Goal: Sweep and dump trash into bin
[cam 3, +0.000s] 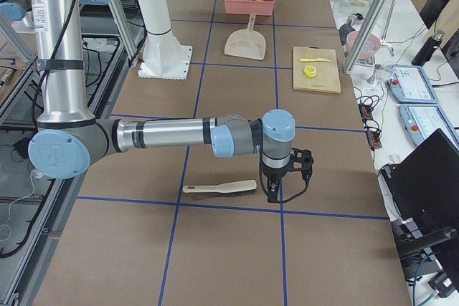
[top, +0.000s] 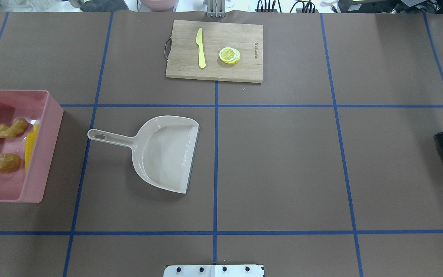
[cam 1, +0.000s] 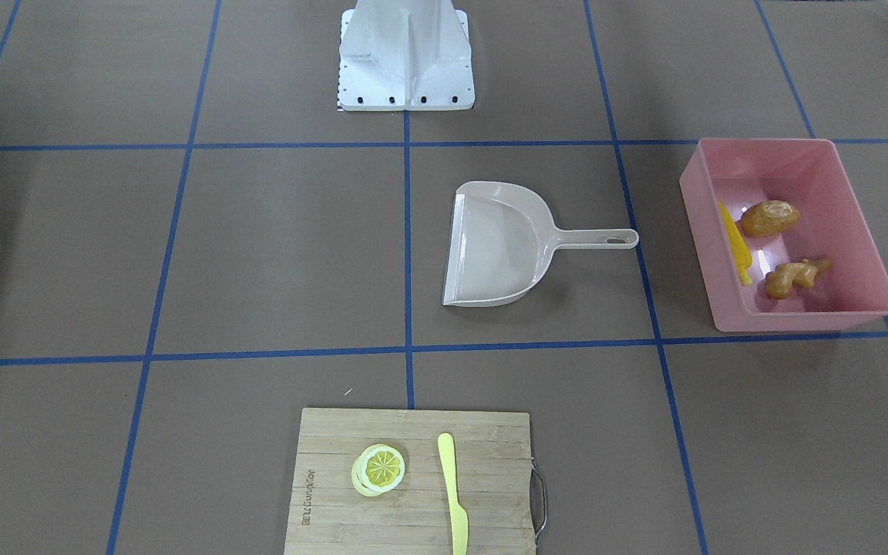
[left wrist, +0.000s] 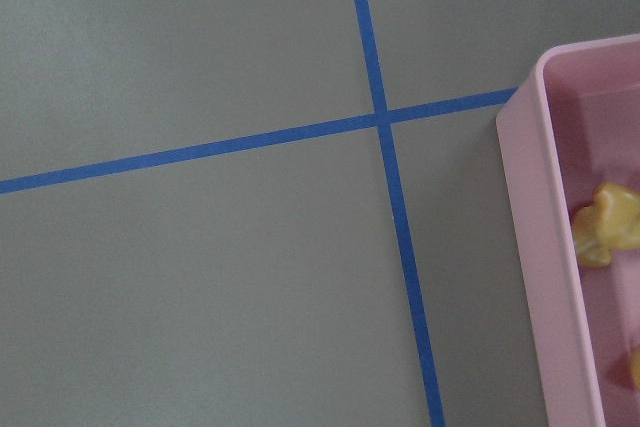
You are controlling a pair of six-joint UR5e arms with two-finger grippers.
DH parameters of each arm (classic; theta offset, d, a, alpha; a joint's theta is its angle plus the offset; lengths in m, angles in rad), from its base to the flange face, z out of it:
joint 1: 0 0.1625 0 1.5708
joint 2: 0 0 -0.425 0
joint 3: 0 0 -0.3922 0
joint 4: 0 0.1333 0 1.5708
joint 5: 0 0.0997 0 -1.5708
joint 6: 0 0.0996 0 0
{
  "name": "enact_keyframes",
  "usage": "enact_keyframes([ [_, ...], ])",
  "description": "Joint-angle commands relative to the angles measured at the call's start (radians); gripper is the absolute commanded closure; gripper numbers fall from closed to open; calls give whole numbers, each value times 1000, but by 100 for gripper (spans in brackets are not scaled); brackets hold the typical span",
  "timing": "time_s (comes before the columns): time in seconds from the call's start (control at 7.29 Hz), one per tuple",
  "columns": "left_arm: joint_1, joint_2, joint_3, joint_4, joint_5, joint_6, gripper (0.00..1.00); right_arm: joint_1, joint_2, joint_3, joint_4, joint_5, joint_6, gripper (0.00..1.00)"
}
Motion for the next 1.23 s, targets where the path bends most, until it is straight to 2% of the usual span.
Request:
enact_keyframes([
  [0.0,-2,2,-5,0,-1,1,2,0,0,-1,1,7,-5,0],
  [0.41,-2,26,-17,1,0,2,2,0,0,-2,1,6,-5,0],
  [1.1,0,28,25,1,-1,9,2,0,0,-5,1,6,-3,0],
])
